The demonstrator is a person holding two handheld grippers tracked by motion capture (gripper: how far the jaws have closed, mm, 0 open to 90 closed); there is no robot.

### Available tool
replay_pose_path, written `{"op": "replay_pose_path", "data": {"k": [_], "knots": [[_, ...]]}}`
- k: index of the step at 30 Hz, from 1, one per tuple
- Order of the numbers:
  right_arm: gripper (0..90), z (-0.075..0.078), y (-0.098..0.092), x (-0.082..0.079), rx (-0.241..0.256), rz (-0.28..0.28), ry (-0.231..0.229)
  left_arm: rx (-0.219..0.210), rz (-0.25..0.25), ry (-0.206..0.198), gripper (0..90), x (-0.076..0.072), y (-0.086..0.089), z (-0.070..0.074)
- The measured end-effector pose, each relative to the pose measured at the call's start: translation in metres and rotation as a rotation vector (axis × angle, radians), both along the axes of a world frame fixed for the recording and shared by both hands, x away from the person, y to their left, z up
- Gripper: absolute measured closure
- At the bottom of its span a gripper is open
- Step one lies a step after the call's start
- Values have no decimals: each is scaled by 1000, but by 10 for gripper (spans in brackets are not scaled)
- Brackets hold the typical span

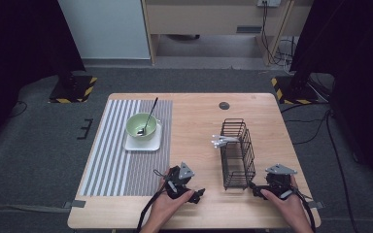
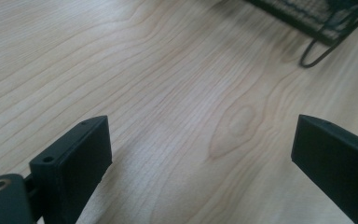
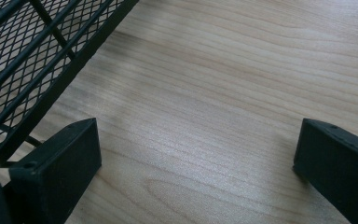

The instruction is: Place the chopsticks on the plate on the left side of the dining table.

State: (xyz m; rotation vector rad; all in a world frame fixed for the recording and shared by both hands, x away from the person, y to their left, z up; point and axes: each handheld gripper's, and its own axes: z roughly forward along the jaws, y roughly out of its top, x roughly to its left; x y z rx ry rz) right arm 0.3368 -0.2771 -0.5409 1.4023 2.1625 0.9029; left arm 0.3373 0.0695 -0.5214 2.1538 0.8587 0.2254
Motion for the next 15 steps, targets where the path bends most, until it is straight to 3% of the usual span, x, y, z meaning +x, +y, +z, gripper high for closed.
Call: {"op": "replay_pose_path", "data": {"k": [2, 6, 12, 13, 14, 15], "knots": [[6, 0, -1, 0, 1, 8, 0, -22, -27, 3, 51, 3, 1, 9], [5, 0, -5, 1, -2, 11, 1, -37, -20, 3, 58, 12, 5, 22], [7, 0, -8, 2, -3, -4, 1, -12, -16, -16, 54, 19, 10, 40], [7, 0, -8, 2, -4, -4, 0, -16, -6, -21, 59, 21, 12, 49], [7, 0, -8, 2, -4, -4, 0, -16, -6, -21, 65, 21, 12, 49], [8, 0, -8, 2, -4, -6, 0, -43, -10, -21, 71, 22, 13, 60]]}}
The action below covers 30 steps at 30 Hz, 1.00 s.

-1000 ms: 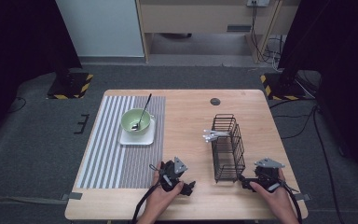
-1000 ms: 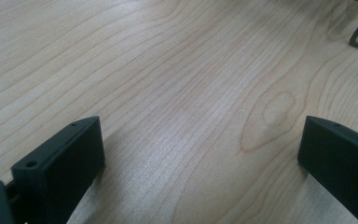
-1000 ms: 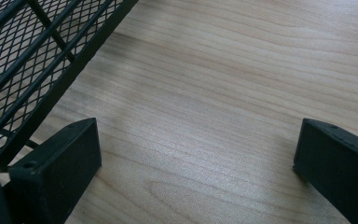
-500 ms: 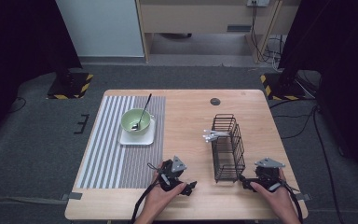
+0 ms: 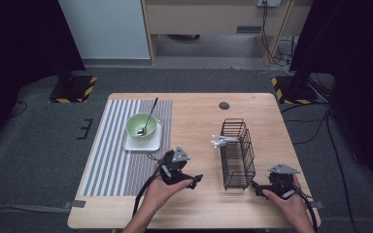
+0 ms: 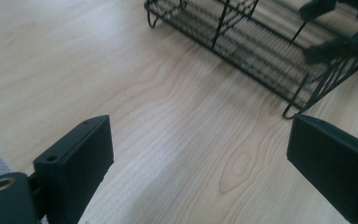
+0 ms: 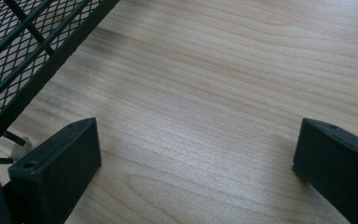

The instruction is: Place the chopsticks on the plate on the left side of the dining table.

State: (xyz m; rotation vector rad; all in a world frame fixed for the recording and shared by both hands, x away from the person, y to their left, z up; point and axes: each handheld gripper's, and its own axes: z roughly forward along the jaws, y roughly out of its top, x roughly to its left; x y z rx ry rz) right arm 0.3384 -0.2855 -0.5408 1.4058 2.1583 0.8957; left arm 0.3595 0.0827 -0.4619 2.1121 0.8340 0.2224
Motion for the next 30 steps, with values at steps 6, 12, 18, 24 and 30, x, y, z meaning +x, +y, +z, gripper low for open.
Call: {"op": "replay_pose_path", "data": {"k": [6, 12, 18, 24, 30], "knots": [[9, 0, 0, -1, 1, -5, -2, -29, -11, -7, 137, 4, 3, 24], [9, 0, 0, -1, 1, -6, -2, -67, -33, -32, 230, 9, 7, 51], [9, 0, 0, -1, 0, -9, -2, -99, -63, -45, 369, 12, 9, 71], [8, 0, 0, -2, 0, -14, -3, -113, -91, -67, 516, 18, 3, 91], [9, 0, 0, -2, 0, -15, -2, -117, -103, -91, 609, 27, -6, 108]]}}
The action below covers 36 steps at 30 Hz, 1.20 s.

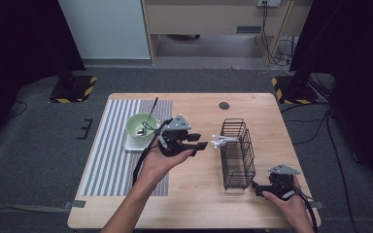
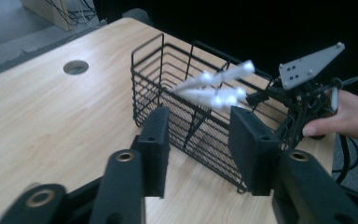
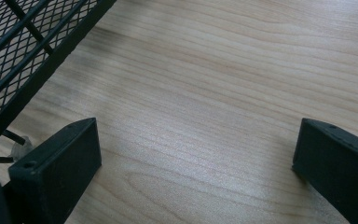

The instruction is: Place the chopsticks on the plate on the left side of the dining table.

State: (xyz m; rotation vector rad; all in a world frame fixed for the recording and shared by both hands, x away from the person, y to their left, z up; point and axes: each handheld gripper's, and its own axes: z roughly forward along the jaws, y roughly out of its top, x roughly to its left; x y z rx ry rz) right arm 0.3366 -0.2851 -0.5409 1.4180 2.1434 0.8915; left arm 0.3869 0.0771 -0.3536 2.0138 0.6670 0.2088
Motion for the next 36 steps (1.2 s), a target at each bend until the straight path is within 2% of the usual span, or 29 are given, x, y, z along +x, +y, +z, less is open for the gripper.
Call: {"op": "replay_pose_path", "data": {"k": [2, 5, 14, 26, 36], "knots": [[8, 0, 0, 0, 0, 0, 0, -12, -5, 4, 634, 4, -3, 4], [8, 0, 0, 0, 0, 0, 0, -5, -17, -1, 664, 6, -8, 8], [9, 0, 0, 0, 0, 0, 0, 28, -39, -5, 671, 11, -21, 4], [9, 0, 0, 0, 1, 3, 1, 27, 7, 2, 666, 28, -28, 0], [8, 0, 0, 0, 3, 4, 3, 76, 24, 30, 673, 36, -44, -6]]}}
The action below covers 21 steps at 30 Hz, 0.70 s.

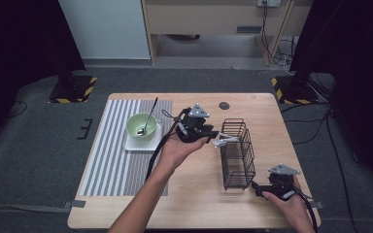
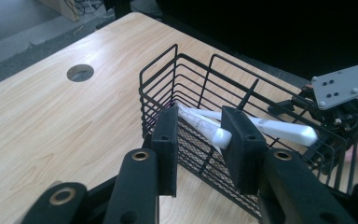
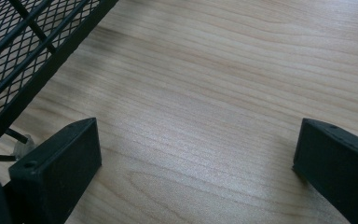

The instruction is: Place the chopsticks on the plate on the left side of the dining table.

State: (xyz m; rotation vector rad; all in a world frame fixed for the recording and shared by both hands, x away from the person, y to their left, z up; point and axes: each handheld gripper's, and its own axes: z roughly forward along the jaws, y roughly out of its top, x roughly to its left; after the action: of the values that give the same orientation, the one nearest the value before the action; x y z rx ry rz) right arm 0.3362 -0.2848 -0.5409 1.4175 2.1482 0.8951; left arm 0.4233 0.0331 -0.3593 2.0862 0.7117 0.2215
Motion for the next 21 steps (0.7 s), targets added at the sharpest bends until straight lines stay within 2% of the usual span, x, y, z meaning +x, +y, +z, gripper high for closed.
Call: {"op": "replay_pose_path", "data": {"k": [3, 9, 12, 15, 17, 20, 21], "knots": [[8, 0, 0, 0, -1, 3, -1, 14, 6, 6, 705, 2, -4, -2], [8, 0, 0, 0, -2, 6, -1, 11, 31, 7, 783, 3, -8, -2], [8, 0, 0, 0, -3, 7, -1, 41, 54, -34, 811, 2, -11, 0], [8, 0, 0, 0, -3, 7, -1, 46, 60, -38, 818, 1, -11, 1], [8, 0, 0, 0, -3, 7, -1, 26, 72, -54, 820, 0, -11, 3], [8, 0, 0, 0, -2, 7, -1, 21, 78, -68, 821, -1, -9, 6], [8, 0, 0, 0, -2, 7, -1, 4, 82, -72, 821, -1, -7, 9]]}}
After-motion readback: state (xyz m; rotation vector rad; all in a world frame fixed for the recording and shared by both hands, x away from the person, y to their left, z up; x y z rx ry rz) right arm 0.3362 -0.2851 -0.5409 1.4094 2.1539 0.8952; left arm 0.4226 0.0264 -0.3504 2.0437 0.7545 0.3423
